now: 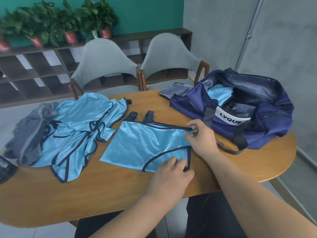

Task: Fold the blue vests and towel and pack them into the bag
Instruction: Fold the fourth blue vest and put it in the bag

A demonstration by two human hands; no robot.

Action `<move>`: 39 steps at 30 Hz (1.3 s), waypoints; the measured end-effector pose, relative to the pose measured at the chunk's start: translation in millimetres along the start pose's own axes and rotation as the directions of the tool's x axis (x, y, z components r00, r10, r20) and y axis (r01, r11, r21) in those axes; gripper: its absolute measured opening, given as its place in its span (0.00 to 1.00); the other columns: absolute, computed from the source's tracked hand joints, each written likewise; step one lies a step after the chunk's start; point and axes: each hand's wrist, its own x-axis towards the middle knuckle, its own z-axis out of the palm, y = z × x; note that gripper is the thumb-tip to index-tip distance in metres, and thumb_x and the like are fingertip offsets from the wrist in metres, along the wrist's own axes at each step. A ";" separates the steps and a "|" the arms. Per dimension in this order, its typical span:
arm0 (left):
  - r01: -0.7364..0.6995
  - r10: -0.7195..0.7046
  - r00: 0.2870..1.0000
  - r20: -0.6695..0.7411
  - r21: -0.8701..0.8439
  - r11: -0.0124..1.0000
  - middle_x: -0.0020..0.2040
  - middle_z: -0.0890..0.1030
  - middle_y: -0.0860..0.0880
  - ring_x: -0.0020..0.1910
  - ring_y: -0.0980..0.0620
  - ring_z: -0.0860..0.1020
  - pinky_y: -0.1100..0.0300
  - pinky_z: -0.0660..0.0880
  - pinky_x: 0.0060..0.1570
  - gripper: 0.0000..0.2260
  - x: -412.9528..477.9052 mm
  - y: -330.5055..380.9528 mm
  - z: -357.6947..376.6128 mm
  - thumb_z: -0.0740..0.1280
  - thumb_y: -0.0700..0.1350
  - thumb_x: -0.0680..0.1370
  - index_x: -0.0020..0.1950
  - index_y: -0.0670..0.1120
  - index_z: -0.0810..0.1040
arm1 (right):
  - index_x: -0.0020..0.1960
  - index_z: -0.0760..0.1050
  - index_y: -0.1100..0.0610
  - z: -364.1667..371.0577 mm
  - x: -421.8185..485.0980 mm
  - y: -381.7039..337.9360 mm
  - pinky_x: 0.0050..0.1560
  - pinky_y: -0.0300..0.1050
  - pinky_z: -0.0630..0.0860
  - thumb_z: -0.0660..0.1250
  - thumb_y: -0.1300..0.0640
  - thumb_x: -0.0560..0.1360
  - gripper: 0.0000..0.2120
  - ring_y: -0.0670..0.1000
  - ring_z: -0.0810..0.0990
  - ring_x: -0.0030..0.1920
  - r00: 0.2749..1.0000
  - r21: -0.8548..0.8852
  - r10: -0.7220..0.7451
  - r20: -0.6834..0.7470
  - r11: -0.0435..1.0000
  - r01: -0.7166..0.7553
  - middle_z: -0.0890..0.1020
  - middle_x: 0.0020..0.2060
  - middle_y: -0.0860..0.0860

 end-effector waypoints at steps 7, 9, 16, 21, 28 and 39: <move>0.079 -0.084 0.996 -0.024 -0.171 0.982 0.49 0.74 0.53 0.50 0.50 0.74 0.55 0.75 0.47 0.10 -5.5 2.8 -8.4 0.65 0.54 0.80 0.55 0.53 0.82 | 0.57 0.78 0.49 -11.2 14.5 -17.2 0.43 0.39 0.70 0.77 0.54 0.73 0.15 0.47 0.78 0.44 0.989 -0.133 0.095 0.114 0.988 -0.079 0.80 0.42 0.47; 0.106 -0.110 0.994 -0.016 -0.164 0.981 0.47 0.73 0.53 0.47 0.49 0.73 0.55 0.76 0.44 0.06 -5.3 3.6 -4.6 0.71 0.49 0.77 0.53 0.53 0.82 | 0.58 0.78 0.50 -14.3 22.3 -22.3 0.48 0.41 0.70 0.76 0.54 0.74 0.14 0.50 0.78 0.48 0.973 -0.183 0.167 0.160 0.974 -0.137 0.81 0.45 0.48; 0.161 -0.186 0.981 -0.057 -0.293 0.942 0.47 0.74 0.52 0.43 0.49 0.77 0.52 0.79 0.38 0.18 0.4 2.6 -4.9 0.73 0.37 0.72 0.58 0.53 0.81 | 0.50 0.83 0.51 -21.7 37.7 -28.9 0.51 0.53 0.85 0.76 0.58 0.68 0.11 0.54 0.85 0.49 0.932 -0.126 0.328 0.155 0.942 -0.311 0.84 0.47 0.49; 0.168 -0.326 0.936 -0.134 -0.645 0.746 0.53 0.76 0.55 0.47 0.57 0.77 0.57 0.77 0.49 0.12 7.2 6.2 -34.6 0.64 0.42 0.84 0.64 0.53 0.82 | 0.48 0.82 0.53 -33.2 45.8 -44.0 0.43 0.57 0.87 0.76 0.60 0.69 0.09 0.58 0.87 0.41 0.904 0.119 0.419 0.086 0.897 -0.426 0.85 0.45 0.56; 0.173 -0.552 0.817 -0.169 -0.840 0.514 0.52 0.76 0.58 0.41 0.57 0.77 0.66 0.71 0.40 0.11 3.9 -2.2 -65.2 0.64 0.41 0.85 0.57 0.56 0.83 | 0.48 0.82 0.55 -30.5 61.1 -97.2 0.40 0.52 0.87 0.76 0.62 0.72 0.06 0.56 0.88 0.40 0.917 0.203 0.389 0.087 0.894 -0.399 0.86 0.44 0.58; 0.308 -0.817 0.570 -0.089 -0.899 0.312 0.50 0.79 0.58 0.45 0.53 0.80 0.70 0.72 0.42 0.14 -42.6 -48.2 -64.3 0.68 0.36 0.81 0.49 0.56 0.84 | 0.43 0.79 0.51 73.8 54.7 -168.0 0.43 0.45 0.81 0.74 0.57 0.71 0.04 0.55 0.86 0.42 0.965 -0.181 0.149 0.214 0.977 -0.111 0.85 0.38 0.51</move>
